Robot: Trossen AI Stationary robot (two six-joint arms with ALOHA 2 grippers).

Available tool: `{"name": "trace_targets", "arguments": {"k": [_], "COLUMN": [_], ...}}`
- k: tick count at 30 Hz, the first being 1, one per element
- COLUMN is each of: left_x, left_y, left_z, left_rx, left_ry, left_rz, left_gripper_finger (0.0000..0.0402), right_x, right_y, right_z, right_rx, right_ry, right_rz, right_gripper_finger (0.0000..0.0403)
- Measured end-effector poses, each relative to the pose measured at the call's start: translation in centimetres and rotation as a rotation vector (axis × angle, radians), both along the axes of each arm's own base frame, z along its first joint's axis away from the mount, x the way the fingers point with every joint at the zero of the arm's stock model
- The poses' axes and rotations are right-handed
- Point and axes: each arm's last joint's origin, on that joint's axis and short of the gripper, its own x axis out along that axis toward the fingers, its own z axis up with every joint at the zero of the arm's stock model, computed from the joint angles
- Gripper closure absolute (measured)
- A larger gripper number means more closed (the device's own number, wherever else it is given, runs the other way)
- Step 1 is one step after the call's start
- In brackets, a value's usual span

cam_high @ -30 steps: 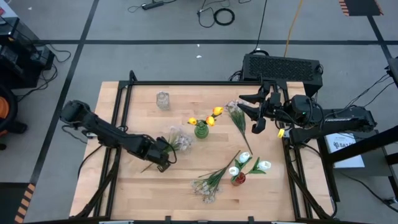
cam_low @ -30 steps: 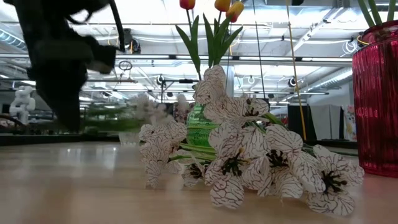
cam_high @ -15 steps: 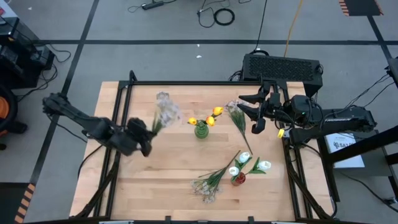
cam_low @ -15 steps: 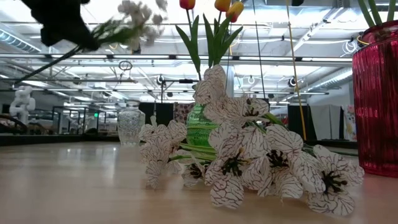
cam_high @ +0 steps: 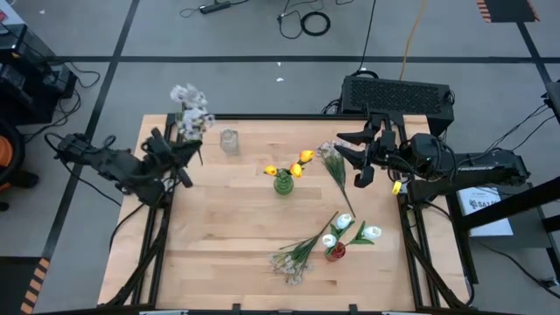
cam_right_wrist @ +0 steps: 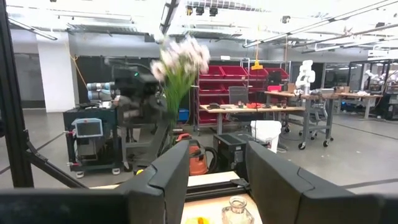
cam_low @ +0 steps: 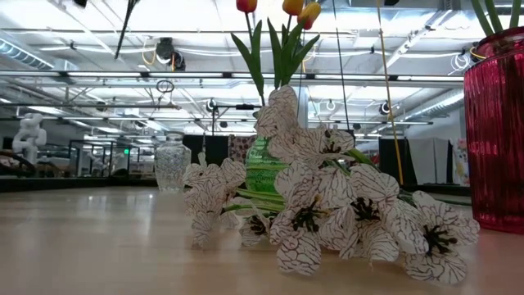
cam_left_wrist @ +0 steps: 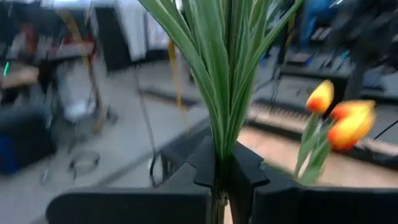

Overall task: Sort flowers into vase by color
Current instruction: Put the bottom left white flowers into the transparent vase

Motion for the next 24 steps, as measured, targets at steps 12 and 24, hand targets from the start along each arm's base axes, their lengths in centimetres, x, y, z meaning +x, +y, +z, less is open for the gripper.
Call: {"name": "trace_targets", "arguments": {"k": [12, 24], "left_x": [-0.9, 2.5], "left_y": [1.8, 4.9], "left_z": [5.1, 3.8], "left_rx": [0.425, 0.434], "left_ry": [-0.253, -0.294], "left_rz": [-0.088, -0.138], "left_gripper_finger": [0.0384, 0.0384], "right_x": [0.0, 2.3], "right_y": [-0.1, -1.9], "right_z": [0.6, -0.1], "right_rx": [-0.044, -0.084], "right_ry": [-0.059, -0.066], "right_rz": [-0.023, -0.12], "right_gripper_finger": [0.0252, 0.0252]}}
